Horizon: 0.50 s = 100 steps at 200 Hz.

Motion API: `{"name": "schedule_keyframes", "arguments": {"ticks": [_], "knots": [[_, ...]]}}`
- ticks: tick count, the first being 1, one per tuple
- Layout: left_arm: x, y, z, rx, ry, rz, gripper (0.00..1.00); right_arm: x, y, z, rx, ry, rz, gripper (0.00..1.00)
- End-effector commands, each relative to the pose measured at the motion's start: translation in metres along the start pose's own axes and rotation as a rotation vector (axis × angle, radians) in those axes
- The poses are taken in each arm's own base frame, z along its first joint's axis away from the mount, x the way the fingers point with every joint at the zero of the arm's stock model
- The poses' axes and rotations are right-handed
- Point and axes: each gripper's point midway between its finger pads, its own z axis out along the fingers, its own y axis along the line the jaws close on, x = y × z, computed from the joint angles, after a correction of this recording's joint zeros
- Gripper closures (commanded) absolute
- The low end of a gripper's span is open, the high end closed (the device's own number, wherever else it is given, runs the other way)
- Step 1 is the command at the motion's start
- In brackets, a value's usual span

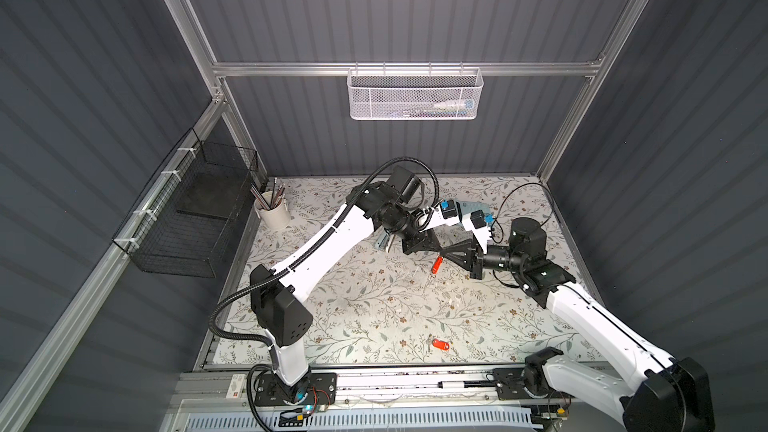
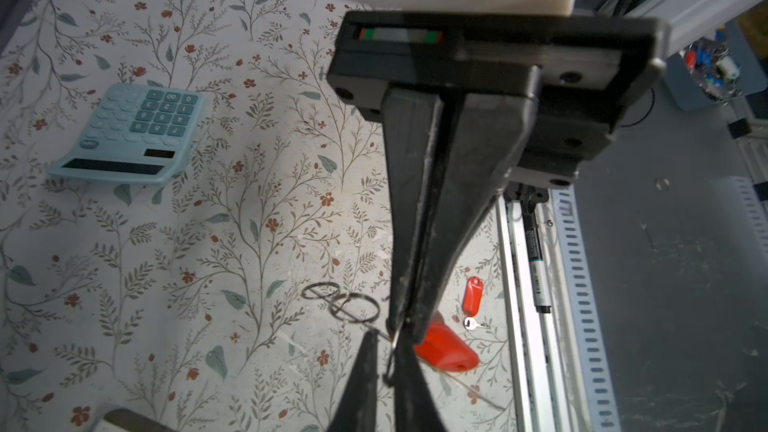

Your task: Put the keys on the keyring

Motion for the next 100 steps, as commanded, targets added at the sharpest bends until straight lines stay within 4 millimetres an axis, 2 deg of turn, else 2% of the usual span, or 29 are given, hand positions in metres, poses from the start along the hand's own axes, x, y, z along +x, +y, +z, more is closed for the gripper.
{"name": "schedule_keyframes", "arguments": {"ticks": [1,12,34,60,100], "knots": [[-0.009,-0.003,-0.002,0.005,-0.026,0.007,1.00,-0.011,0.009,0.000,-0.036,-0.024,-0.033,1.00],[-0.014,-0.001,-0.004,-0.019,-0.052,0.008,1.00,-0.011,0.007,-0.001,-0.020,-0.027,-0.026,1.00],[-0.019,0.000,-0.011,-0.068,-0.106,0.004,1.00,-0.015,0.001,-0.006,0.037,-0.057,-0.003,0.82],[-0.033,-0.005,-0.027,-0.118,-0.210,0.024,1.00,-0.025,-0.010,-0.022,0.133,-0.145,0.035,0.72],[-0.046,-0.012,-0.037,-0.137,-0.364,0.007,1.00,-0.039,-0.012,-0.046,0.211,-0.235,0.068,0.58]]}}
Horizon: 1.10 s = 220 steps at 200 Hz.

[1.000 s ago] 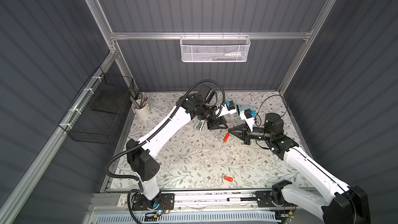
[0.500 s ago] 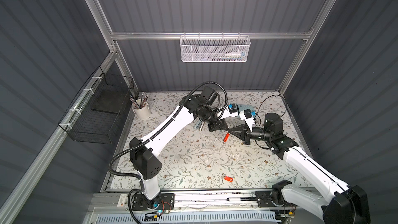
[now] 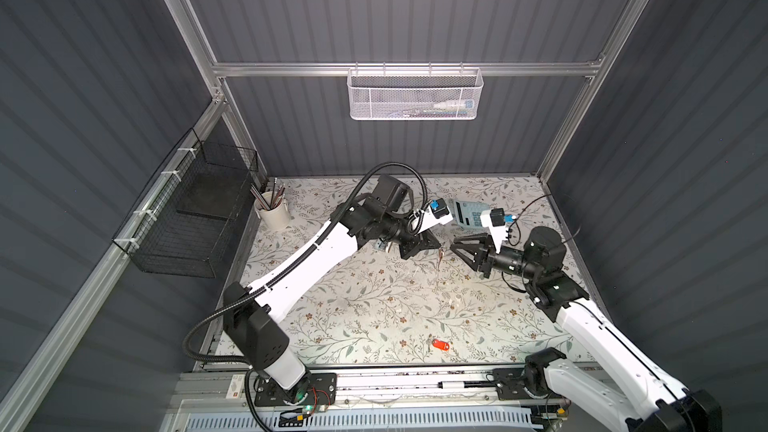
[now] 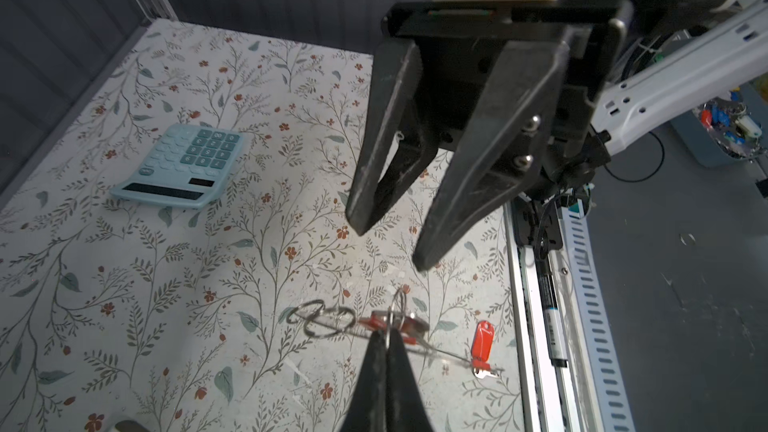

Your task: Put the keys on the keyring

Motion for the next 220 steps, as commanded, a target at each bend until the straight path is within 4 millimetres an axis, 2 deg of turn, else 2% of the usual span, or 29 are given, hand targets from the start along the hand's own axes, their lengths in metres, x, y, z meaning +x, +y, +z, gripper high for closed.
{"name": "schedule_keyframes", "arguments": {"ticks": [1,20,25,62,110,127,170,220], "knots": [[-0.035,-0.004,-0.012,-0.023,-0.169,0.013,1.00,-0.015,-0.004,-0.008,0.047,-0.062,0.034,0.57],[-0.046,-0.004,-0.017,-0.044,-0.266,0.001,1.00,-0.016,-0.003,-0.008,0.046,-0.047,0.060,0.51],[-0.038,-0.003,-0.013,-0.042,-0.276,-0.022,1.00,-0.016,-0.003,-0.008,0.044,-0.039,0.069,0.51],[-0.046,-0.004,-0.015,-0.053,-0.431,-0.064,1.00,-0.022,0.003,-0.006,0.007,-0.027,0.095,0.50],[-0.048,-0.006,-0.006,-0.073,-0.545,-0.096,1.00,-0.028,0.005,-0.005,-0.005,-0.027,0.089,0.46],[-0.050,-0.004,-0.006,-0.091,-0.592,-0.119,1.00,-0.029,0.003,-0.003,-0.001,-0.026,0.101,0.47],[-0.051,0.001,-0.006,-0.104,-0.665,-0.173,1.00,-0.030,0.000,0.000,-0.023,-0.019,0.142,0.60],[-0.049,0.008,-0.007,-0.126,-0.722,-0.223,1.00,-0.035,-0.005,-0.008,-0.021,-0.062,0.173,0.59]]}}
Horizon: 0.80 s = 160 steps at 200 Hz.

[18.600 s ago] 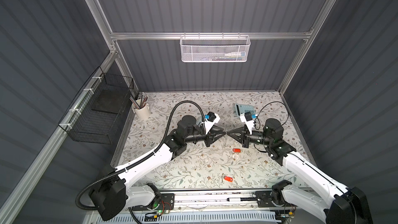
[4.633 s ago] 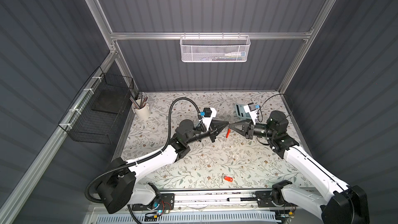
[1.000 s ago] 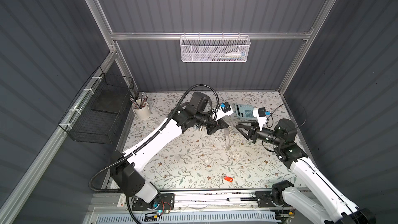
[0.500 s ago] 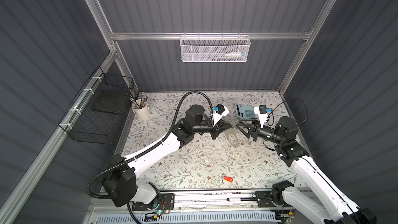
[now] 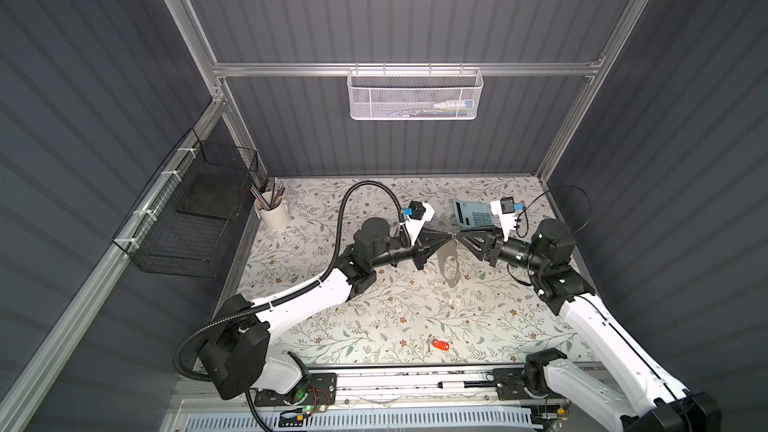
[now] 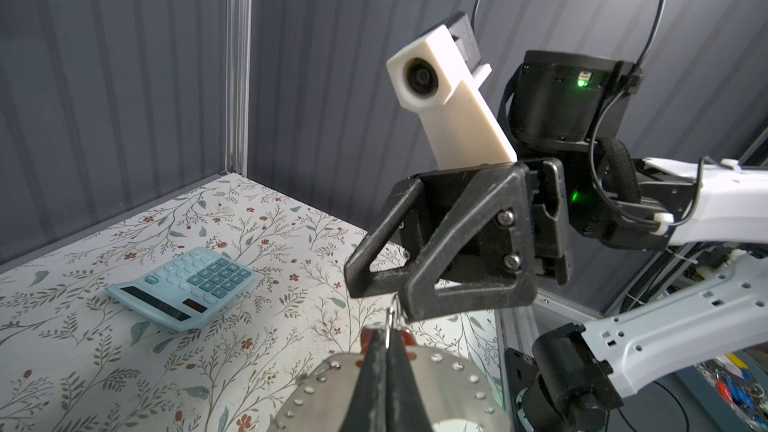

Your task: Put the keys on the keyring

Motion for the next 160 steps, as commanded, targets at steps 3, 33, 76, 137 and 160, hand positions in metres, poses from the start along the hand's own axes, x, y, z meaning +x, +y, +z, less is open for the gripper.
{"name": "schedule_keyframes", "arguments": {"ticks": [3,33,76,137,160], "knots": [[-0.0244,-0.0040,-0.0011,0.008,-0.110,0.000,1.00,-0.0106,0.0093,-0.0043,-0.041,-0.038,-0.005,0.59],[-0.0227,-0.0039,0.0006,0.017,-0.128,-0.018,1.00,-0.0099,0.0126,0.0000,-0.090,-0.018,0.020,0.60],[-0.0172,-0.0020,0.0045,0.020,-0.135,-0.045,1.00,-0.0143,0.0170,0.0004,-0.119,-0.034,0.027,0.64],[-0.0154,-0.0013,0.0057,0.015,-0.133,-0.035,1.00,-0.0089,0.0142,0.0011,-0.122,-0.028,0.052,0.89],[-0.0165,-0.0013,0.0054,0.013,-0.136,-0.033,1.00,-0.0069,0.0128,0.0014,-0.120,-0.023,0.062,0.97]]}}
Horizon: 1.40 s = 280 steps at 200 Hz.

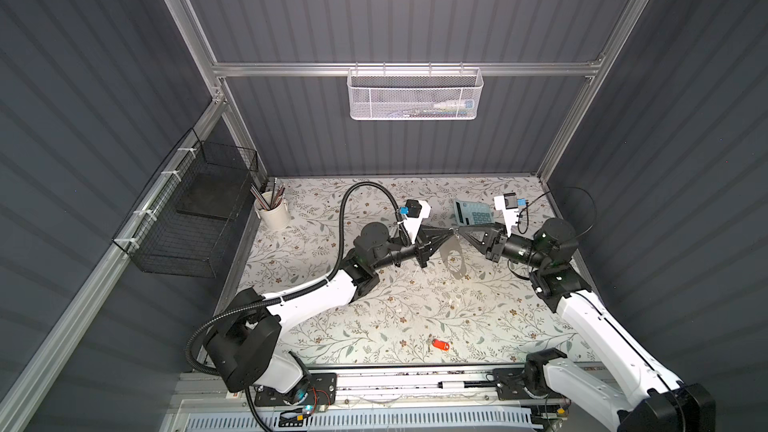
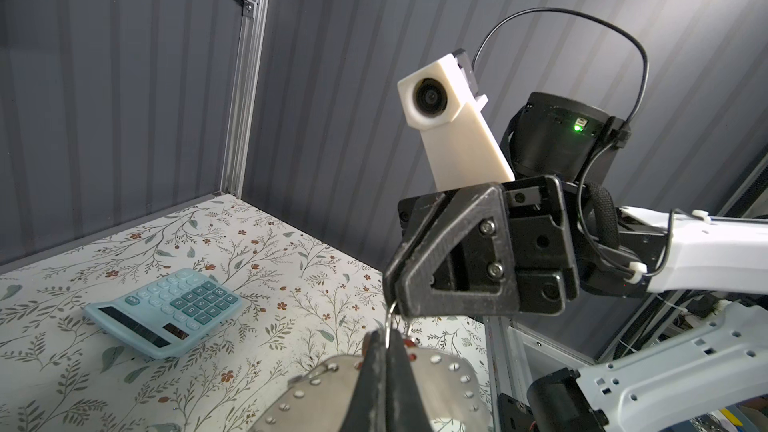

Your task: Put the keys on the keyring

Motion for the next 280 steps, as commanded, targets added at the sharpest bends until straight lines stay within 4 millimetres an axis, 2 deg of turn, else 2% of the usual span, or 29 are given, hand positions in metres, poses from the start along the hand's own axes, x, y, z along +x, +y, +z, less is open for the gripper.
{"name": "schedule_keyframes", "arguments": {"ticks": [1,42,102,189,280], "knots": [[-0.012,-0.006,0.001,0.016,-0.050,0.023,1.00,0.002,0.001,-0.001,-0.015,0.001,-0.003,0.98],[-0.017,-0.008,0.000,0.018,-0.061,0.029,1.00,0.005,-0.004,-0.001,0.007,0.000,0.008,1.00],[-0.035,-0.021,-0.001,0.050,-0.099,0.044,1.00,0.018,-0.019,0.003,0.026,0.024,0.062,1.00],[-0.031,-0.024,0.007,0.069,-0.110,0.035,1.00,0.031,-0.020,0.009,0.000,0.037,0.096,1.00],[-0.016,-0.014,0.008,0.049,-0.113,-0.001,1.00,0.033,-0.012,0.002,-0.006,-0.007,0.076,0.85]]}}
